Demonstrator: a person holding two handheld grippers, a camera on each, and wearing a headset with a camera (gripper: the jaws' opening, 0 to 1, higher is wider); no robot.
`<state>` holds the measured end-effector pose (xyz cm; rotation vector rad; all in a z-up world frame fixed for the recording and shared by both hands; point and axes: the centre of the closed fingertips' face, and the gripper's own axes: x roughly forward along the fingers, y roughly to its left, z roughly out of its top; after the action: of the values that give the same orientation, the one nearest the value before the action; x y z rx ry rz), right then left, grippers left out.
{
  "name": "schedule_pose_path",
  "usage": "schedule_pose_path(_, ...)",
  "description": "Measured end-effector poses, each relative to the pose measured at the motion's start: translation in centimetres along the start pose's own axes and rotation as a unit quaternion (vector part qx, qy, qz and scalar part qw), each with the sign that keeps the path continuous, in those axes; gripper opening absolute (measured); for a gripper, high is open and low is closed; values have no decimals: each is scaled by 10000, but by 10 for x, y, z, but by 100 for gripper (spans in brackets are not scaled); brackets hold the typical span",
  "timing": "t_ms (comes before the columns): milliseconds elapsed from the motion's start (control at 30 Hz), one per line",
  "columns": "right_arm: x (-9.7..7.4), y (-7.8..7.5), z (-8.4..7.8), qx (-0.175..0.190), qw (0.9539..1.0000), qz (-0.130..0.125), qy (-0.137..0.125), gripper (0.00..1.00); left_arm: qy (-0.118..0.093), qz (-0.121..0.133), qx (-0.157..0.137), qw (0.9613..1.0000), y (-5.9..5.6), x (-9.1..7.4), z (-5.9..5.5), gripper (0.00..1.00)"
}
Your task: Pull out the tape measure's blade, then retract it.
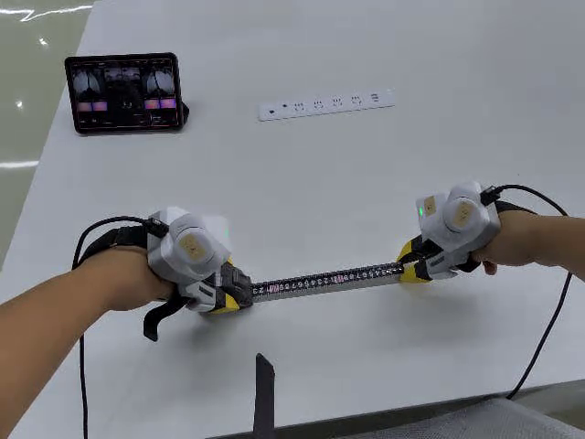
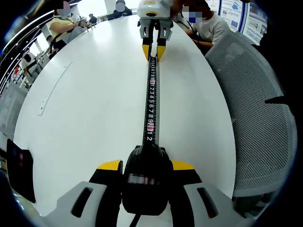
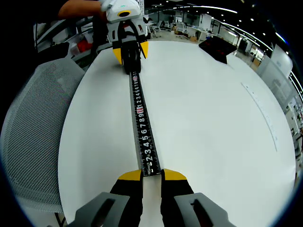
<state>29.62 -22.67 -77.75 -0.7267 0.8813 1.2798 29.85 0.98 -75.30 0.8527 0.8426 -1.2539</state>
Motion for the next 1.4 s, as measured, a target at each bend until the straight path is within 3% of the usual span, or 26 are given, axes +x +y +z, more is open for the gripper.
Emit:
schedule_pose_path(967, -4, -2, -7, 69, 10000, -54, 16, 10, -8, 20, 12, 10000, 1, 0, 0, 33)
schedule_pose_path(1133, -5, -1, -5, 141, 9999, -41, 7, 10, -43, -84, 49, 9999, 2, 0, 1, 34)
schedule_pose_path(1300, -4, 1, -3, -20, 9999, -41, 128, 11, -2, -69, 117, 9999, 2, -1, 1, 34)
schedule_pose_path(1400, -4, 1, -4, -316, 9990, 11, 306, 11, 9, -56, 125, 9999, 2, -2, 1, 34)
